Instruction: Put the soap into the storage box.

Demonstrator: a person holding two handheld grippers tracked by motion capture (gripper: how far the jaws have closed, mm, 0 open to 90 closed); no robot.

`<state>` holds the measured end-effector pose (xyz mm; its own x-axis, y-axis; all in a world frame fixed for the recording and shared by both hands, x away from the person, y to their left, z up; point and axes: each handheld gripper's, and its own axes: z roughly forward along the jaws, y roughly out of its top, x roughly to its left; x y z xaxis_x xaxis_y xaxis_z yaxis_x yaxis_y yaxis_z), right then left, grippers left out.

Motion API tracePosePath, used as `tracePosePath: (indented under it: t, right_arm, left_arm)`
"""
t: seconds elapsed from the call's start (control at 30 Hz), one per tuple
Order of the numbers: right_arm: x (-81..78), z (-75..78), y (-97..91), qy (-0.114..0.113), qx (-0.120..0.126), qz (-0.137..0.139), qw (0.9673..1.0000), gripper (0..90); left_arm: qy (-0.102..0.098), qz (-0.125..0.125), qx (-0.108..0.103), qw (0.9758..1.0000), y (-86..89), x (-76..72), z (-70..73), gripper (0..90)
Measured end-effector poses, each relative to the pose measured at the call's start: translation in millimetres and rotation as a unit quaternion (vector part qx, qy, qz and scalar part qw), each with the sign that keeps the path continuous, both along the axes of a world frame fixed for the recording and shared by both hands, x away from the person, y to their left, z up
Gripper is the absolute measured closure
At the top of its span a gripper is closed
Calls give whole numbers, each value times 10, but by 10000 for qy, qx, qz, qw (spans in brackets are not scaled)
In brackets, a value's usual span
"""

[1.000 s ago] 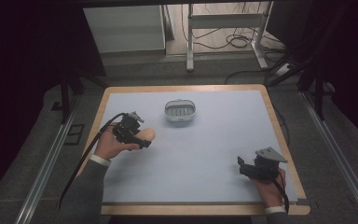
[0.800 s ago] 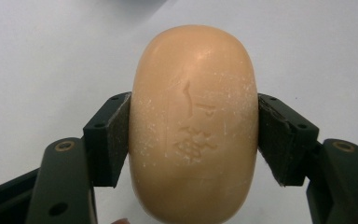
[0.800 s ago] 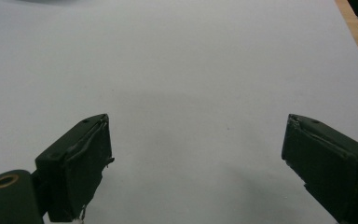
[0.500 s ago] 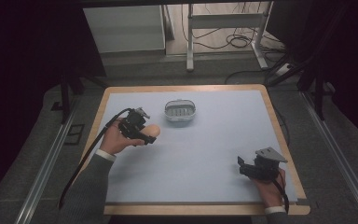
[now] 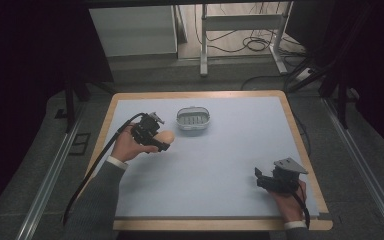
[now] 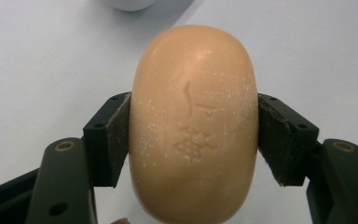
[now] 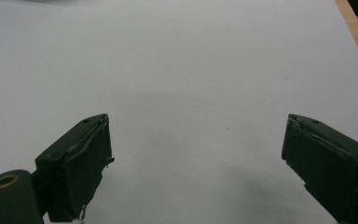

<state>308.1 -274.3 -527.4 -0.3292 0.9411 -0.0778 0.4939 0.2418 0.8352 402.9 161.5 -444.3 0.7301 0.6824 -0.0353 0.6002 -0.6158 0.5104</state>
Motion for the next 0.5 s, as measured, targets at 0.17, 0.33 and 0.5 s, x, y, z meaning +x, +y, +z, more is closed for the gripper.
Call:
tracePosePath:
  t: [0.17,0.33,0.5]
  right_arm:
    - [-1,-1,5,-4,-27,-1,10000,84]
    - [-2,-1,7,-6,-28,-2,10000,84]
    - [-2,-1,7,-7,-31,-3,10000,84]
  left_arm:
    - [12,6,-6,10000,-23,37,1,325]
    - [-13,10,-12,10000,-25,84,42,325]
    - [-31,11,-8,10000,-39,128,66,324]
